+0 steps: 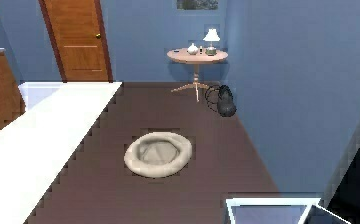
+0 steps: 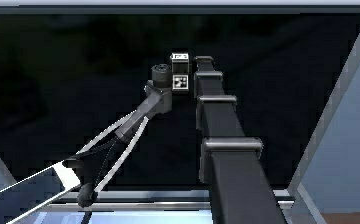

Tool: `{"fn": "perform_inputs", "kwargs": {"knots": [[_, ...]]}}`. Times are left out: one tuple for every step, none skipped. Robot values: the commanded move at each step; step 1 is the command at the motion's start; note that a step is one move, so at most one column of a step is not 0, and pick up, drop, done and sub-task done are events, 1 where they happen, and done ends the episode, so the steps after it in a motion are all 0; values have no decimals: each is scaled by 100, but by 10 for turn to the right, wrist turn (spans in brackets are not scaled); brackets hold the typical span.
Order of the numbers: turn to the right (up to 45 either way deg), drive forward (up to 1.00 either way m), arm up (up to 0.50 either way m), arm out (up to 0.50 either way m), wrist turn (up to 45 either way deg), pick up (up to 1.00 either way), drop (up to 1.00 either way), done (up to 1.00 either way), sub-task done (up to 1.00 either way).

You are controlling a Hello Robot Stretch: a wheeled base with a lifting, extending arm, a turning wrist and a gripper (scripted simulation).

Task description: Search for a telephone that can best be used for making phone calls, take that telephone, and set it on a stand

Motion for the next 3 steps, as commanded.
{"fn": "perform_inputs", "kwargs": {"knots": [[0, 0, 0, 0, 450, 0, 0, 0, 0], [0, 0, 0, 0, 450, 0, 0, 0, 0], [0, 0, 0, 0, 0, 0, 100, 0, 0]]}}
